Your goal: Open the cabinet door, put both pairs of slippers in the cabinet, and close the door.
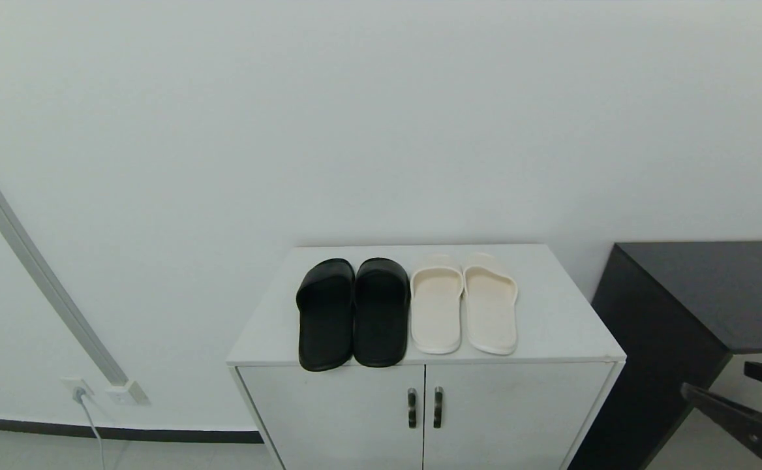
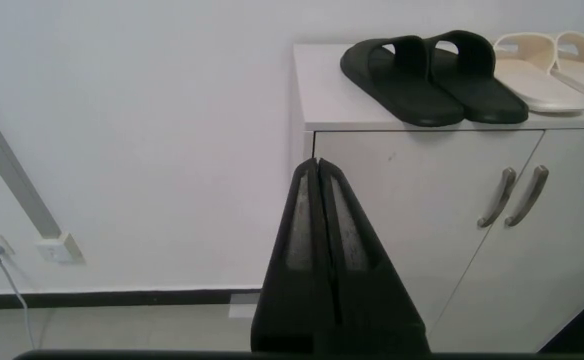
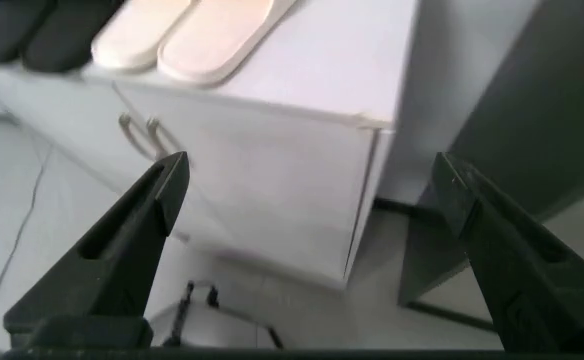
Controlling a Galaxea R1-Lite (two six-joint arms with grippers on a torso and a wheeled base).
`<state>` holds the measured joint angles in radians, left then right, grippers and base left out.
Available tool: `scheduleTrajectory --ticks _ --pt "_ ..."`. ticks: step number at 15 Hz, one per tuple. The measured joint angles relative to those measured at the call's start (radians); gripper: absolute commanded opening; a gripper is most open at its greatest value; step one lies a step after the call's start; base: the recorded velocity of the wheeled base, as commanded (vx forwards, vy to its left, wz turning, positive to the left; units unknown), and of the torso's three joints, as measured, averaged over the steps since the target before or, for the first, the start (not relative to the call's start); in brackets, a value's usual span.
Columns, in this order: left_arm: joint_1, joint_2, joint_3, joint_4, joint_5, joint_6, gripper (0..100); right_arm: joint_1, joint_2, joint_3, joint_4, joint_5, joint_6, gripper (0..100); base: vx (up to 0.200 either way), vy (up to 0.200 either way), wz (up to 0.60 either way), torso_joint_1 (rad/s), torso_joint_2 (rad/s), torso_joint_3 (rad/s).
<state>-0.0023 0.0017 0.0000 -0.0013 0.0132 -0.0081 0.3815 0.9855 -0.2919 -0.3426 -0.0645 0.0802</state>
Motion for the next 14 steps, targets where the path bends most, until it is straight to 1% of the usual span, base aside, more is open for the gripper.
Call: scheduleTrajectory --ticks 2,5,9,11,14 --pt "0.0 0.0 0.0 0.0 0.0 0.0 0 0.063 0.069 -0.044 -0.007 -0.035 0.03 100 0.0 0.0 0.0 0.0 0.0 0.0" --pt "0.0 0.0 0.0 0.0 -0.001 0.0 0 0.158 0.176 -0.11 -0.016 -0.116 0.064 100 0.0 0.0 0.0 0.0 0.0 0.0" --pt "-0.001 0.0 0.0 0.0 -0.008 0.0 0 0.283 0.367 -0.194 -0.11 -0.251 0.117 100 0.0 0.0 0.0 0.0 0.0 0.0" --pt "-0.001 0.0 0.0 0.0 -0.008 0.0 0 0.329 0.471 -0.253 -0.166 -0.3 0.147 100 0.0 0.0 0.0 0.0 0.0 0.0" --pt "0.0 0.0 0.0 0.0 -0.009 0.0 0 0.366 0.587 -0.356 -0.178 -0.349 0.182 100 0.0 0.0 0.0 0.0 0.0 0.0"
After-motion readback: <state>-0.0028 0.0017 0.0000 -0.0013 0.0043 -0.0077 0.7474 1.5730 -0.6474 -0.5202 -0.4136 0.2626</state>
